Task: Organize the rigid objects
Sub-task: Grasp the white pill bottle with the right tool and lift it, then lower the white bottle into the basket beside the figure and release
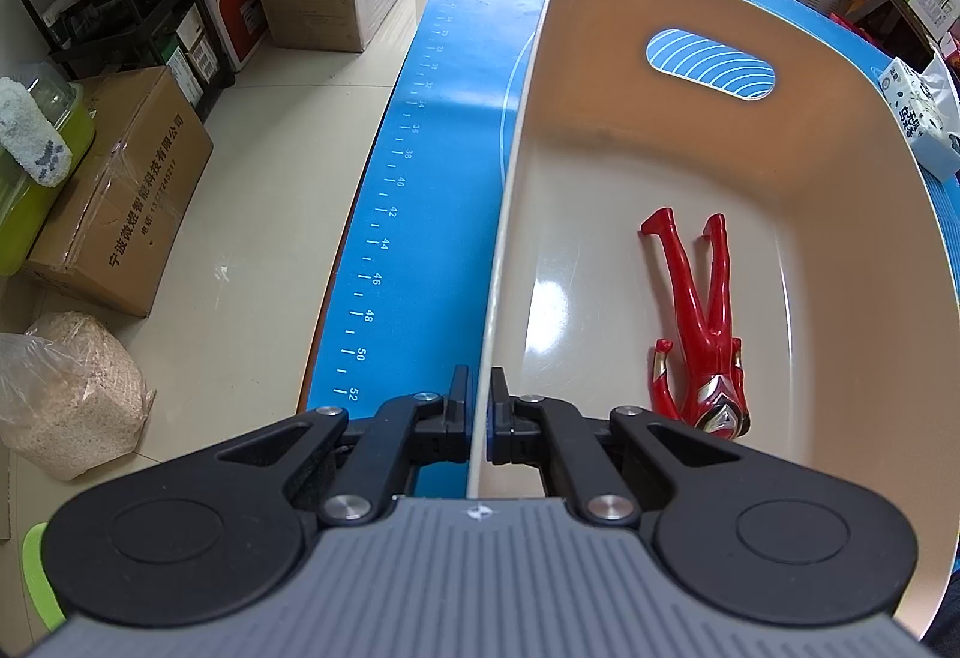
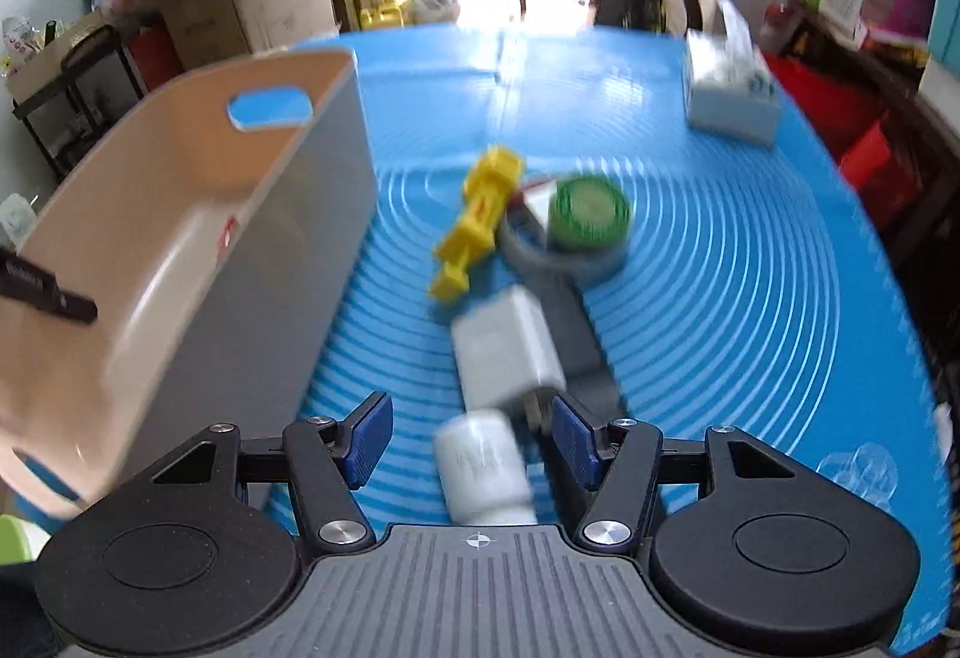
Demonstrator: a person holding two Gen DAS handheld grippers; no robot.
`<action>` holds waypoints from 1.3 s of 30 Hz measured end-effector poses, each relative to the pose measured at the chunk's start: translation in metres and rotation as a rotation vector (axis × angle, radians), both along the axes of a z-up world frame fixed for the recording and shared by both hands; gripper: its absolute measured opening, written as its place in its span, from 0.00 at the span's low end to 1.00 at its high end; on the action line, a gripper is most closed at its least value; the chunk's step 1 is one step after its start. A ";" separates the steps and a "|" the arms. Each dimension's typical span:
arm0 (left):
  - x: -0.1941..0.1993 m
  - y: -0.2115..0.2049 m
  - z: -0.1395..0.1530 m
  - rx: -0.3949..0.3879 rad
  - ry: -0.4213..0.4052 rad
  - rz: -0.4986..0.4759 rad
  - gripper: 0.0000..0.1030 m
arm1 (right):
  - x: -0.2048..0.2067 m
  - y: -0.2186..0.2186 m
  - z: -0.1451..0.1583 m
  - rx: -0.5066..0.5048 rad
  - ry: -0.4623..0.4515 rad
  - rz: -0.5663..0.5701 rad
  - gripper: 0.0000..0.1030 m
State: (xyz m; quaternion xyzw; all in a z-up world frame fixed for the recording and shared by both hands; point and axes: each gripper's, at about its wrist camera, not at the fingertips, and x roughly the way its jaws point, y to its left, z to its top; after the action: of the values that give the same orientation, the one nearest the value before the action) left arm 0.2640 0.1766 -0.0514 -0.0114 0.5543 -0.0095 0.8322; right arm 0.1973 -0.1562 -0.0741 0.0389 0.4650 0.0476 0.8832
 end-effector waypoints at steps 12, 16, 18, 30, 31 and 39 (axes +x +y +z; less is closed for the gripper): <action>0.000 0.000 0.000 0.000 0.000 0.000 0.05 | 0.002 0.016 -0.028 -0.092 0.053 0.051 0.48; 0.000 0.000 0.000 0.000 0.000 0.001 0.05 | -0.001 0.016 -0.027 -0.091 0.036 0.061 0.43; 0.000 0.000 0.000 0.000 0.000 0.000 0.05 | -0.003 0.017 -0.019 -0.091 0.015 0.062 0.43; -0.002 0.000 -0.001 -0.009 0.000 0.001 0.05 | 0.003 0.027 0.056 -0.082 -0.176 0.062 0.43; -0.002 0.000 -0.001 -0.010 0.000 0.001 0.05 | 0.005 0.028 0.063 -0.081 -0.193 0.062 0.43; -0.002 0.000 -0.001 -0.013 -0.001 0.001 0.05 | 0.026 0.051 0.103 -0.070 -0.291 0.073 0.43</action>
State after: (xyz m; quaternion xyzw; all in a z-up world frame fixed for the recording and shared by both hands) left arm 0.2623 0.1770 -0.0521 -0.0172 0.5539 -0.0128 0.8323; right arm 0.2233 -0.1053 0.0290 -0.0164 0.3346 0.0687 0.9397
